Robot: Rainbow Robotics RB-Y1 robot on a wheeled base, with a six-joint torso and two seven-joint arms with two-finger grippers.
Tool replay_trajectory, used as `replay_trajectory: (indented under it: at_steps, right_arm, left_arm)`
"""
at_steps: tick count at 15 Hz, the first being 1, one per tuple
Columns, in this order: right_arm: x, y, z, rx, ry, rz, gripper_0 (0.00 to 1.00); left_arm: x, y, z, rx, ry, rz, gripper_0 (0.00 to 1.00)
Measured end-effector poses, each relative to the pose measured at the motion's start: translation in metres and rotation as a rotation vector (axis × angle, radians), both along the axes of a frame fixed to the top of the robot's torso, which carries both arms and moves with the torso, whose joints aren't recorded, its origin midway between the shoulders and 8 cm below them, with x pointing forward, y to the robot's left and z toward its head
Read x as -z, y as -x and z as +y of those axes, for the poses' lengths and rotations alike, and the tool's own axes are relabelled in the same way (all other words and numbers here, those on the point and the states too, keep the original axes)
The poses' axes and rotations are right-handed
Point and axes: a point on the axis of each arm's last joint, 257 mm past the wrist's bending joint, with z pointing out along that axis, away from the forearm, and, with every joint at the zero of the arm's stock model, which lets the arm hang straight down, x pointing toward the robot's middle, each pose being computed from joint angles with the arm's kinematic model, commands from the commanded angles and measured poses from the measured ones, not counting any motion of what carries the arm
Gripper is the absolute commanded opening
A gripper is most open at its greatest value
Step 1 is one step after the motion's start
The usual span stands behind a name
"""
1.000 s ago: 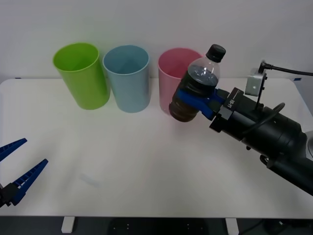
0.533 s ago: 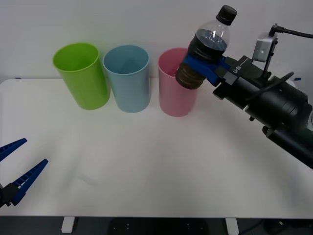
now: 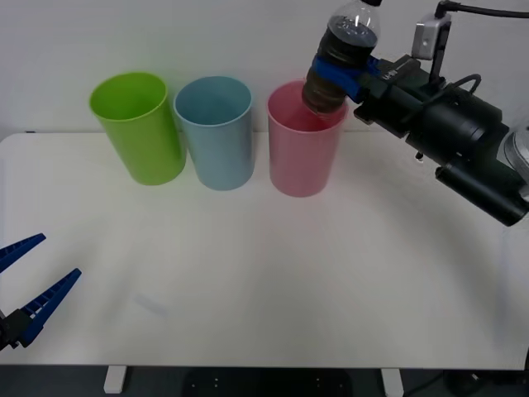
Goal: Grasp the object on the table and drop it into the matching bin: aluminum can to the light blue bin, PET bottle to the pink bin.
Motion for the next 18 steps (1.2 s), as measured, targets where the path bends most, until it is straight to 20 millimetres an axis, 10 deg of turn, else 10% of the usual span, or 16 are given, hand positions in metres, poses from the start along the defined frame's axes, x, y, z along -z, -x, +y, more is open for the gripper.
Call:
replay_trajectory:
  at_steps: [11,18]
  right_arm:
    - [0.012,-0.088,0.007,0.120,0.064,0.032,0.00]
    - [0.017,-0.099,0.009,0.144,0.070,0.042,0.08]
  left_arm:
    - [0.000,0.000,0.000,0.000,0.000,0.000,1.00]
    - [0.000,0.000,0.000,0.000,0.000,0.000,1.00]
